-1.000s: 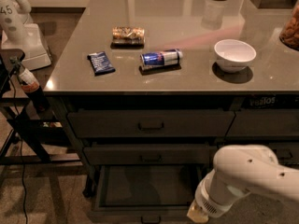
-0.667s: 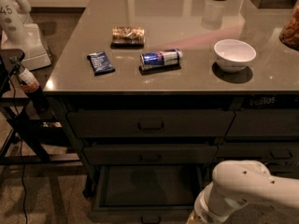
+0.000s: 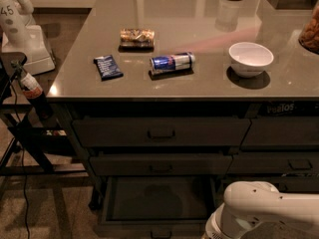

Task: Close bottom drawer

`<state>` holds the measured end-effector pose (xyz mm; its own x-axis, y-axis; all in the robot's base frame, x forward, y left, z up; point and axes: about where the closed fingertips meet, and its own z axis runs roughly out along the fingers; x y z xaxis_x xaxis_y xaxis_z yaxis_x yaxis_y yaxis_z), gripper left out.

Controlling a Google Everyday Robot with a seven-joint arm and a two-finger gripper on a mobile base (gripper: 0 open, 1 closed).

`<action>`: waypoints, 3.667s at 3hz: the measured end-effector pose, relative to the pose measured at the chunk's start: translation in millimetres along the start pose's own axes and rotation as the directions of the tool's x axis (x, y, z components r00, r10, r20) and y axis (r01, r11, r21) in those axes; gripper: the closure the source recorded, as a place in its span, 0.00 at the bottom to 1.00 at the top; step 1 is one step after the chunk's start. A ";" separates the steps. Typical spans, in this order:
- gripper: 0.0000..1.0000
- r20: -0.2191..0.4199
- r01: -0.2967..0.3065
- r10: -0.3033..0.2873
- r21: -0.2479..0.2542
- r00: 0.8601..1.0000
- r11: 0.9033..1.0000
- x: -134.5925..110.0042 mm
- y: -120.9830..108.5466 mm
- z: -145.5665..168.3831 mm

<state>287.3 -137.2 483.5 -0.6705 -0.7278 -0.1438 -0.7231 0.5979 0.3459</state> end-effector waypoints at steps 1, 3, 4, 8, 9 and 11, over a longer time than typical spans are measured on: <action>1.00 -0.002 -0.018 0.018 -0.021 1.000 1.000 5.2 1.8 22.2; 1.00 0.028 -0.071 0.073 -0.066 0.997 0.995 13.5 -10.8 113.5; 1.00 0.029 -0.071 0.073 -0.066 0.997 0.995 13.5 -10.8 113.6; 1.00 0.084 -0.188 0.190 -0.031 0.978 0.982 0.0 -87.7 201.9; 1.00 0.083 -0.198 0.200 -0.038 0.976 0.980 0.6 -91.4 214.0; 1.00 0.130 -0.219 0.218 -0.006 0.967 0.976 -19.8 -125.8 256.6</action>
Offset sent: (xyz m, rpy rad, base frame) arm -0.0302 0.0262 -0.1312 0.0751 0.0743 -0.0987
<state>349.0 -111.9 205.0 -0.8278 -0.5300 -0.1838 -0.5575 0.7407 0.3749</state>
